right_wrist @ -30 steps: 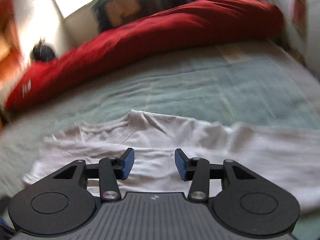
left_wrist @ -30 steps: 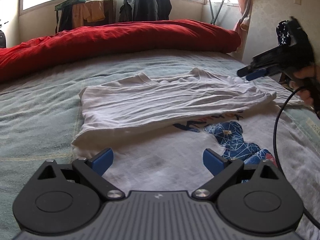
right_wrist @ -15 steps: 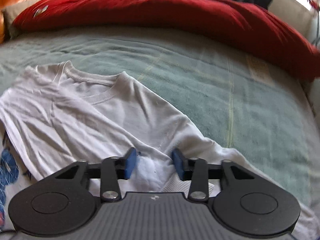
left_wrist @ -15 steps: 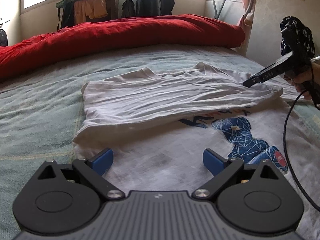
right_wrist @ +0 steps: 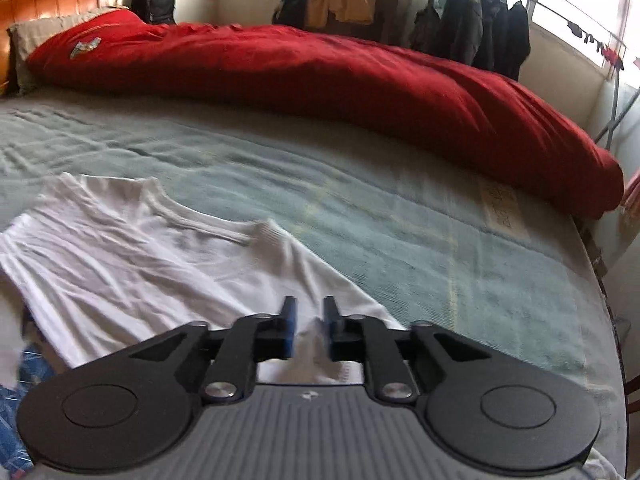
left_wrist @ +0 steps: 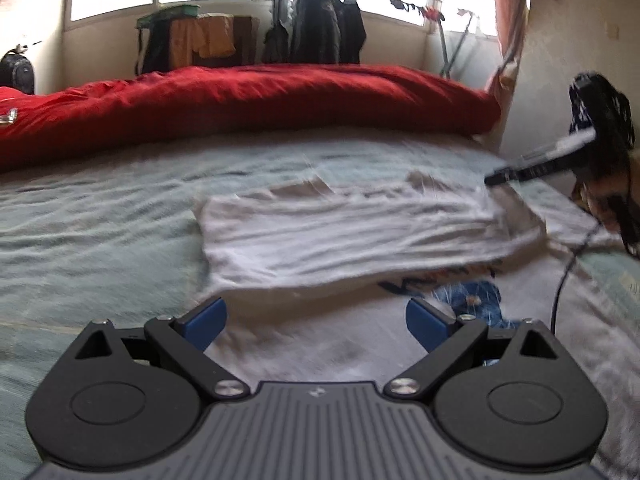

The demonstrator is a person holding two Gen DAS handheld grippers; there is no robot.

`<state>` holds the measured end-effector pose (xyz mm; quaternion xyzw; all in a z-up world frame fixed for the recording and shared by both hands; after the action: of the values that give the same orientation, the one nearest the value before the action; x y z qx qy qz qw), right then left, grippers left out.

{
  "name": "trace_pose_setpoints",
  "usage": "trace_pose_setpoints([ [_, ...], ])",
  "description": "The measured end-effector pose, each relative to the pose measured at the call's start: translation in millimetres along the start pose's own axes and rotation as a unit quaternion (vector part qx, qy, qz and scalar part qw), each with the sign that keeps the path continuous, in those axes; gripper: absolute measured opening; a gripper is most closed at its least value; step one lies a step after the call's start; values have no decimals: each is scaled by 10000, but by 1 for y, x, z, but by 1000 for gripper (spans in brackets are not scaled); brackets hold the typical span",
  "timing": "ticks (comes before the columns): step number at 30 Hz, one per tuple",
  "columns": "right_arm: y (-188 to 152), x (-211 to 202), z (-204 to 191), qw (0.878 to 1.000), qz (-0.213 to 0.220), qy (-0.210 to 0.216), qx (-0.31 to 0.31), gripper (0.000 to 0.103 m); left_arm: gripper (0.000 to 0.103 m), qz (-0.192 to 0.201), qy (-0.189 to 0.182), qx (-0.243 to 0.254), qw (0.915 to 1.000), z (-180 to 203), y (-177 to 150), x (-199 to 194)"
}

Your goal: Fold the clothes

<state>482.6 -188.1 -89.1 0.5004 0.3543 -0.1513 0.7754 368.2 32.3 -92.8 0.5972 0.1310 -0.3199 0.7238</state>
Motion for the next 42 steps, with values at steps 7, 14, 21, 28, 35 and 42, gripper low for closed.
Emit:
trace_pose_setpoints([
  [7, 11, -49, -62, 9974, 329, 634, 36, 58, 96, -162, -358, -341, 9986, -14, 2, 0],
  [14, -15, -105, -97, 9930, 590, 1001, -235, 70, 99, -835, -824, -796, 9899, -3, -8, 48],
  [21, -38, -133, -82, 9881, 1000, 1140, 261, 72, 102, -113, -676, -1243, 9899, 1, 10, 79],
  [28, -55, -138, -61, 9841, 1189, 1101, 728, 72, 91, 591, 97, -1800, 9818, -27, 21, 70],
  [35, -68, -140, -43, 9816, 1263, 1023, 1003, 73, 86, 480, 265, -2182, 9744, -41, 15, 58],
  [42, -79, -130, -27, 9746, 1211, 1149, 1491, 77, 91, 18, -108, -1961, 9805, -33, 9, 18],
])
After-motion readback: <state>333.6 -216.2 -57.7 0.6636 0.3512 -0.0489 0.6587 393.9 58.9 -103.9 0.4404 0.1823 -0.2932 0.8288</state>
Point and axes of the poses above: each gripper's, at about its wrist camera, not at the fingertips, and x roughly the way its jaws point, z to its right, y to its top, the point moved 10 cm from there along x, roughly the way its jaws point, and after that the axes turned 11 degrees about -x, right-handed, at the moved point
